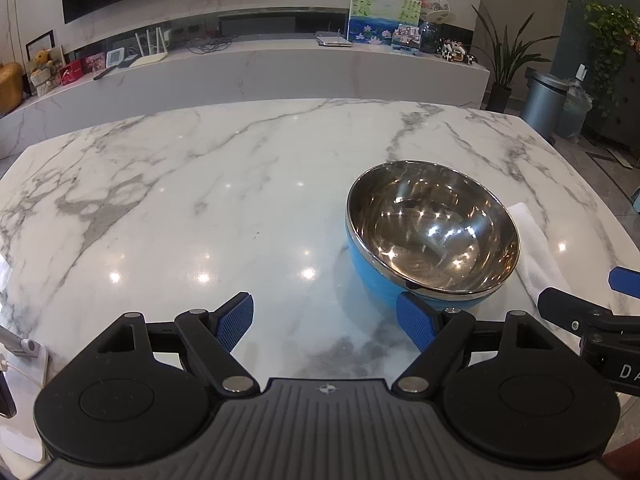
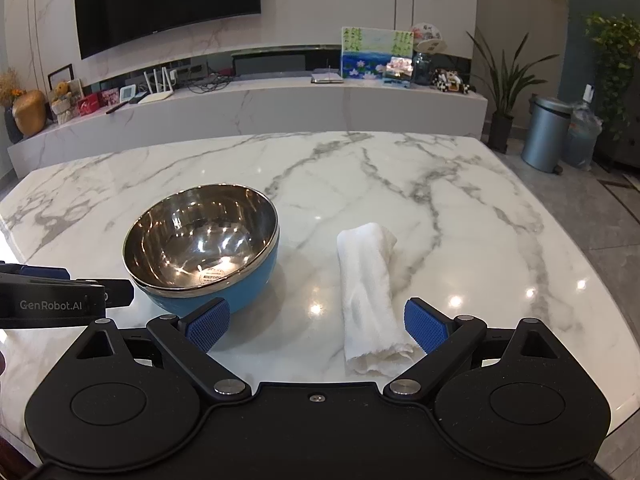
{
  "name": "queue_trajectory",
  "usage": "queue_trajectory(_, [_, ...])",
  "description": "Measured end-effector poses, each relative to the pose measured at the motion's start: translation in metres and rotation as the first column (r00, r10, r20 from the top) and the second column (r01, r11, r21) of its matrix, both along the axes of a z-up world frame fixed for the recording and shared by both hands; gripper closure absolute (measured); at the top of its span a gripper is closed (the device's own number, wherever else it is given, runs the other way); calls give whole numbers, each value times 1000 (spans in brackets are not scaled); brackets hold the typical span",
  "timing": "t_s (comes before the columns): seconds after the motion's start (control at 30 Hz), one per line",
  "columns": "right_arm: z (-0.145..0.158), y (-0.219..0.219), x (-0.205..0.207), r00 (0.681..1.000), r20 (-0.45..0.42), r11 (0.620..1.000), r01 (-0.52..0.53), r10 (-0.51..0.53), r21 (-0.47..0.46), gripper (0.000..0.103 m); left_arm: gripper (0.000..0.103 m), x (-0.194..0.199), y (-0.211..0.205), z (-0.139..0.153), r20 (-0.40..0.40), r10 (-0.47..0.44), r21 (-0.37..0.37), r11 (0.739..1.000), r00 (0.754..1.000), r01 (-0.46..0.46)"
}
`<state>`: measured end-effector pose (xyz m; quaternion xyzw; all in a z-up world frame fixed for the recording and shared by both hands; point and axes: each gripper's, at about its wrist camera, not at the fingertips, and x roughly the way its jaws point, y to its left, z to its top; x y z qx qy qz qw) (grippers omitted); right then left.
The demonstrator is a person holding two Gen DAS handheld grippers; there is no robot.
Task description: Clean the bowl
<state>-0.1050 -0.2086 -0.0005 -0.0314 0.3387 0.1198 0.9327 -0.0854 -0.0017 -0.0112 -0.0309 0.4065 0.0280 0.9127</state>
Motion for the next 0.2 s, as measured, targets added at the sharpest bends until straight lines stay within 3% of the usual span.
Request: queue_trajectory(0.2, [0,1,-1,1000,0,1000,-4,4,-1,10,25,1,0,-1,-1,8,4,1000,1000,-8])
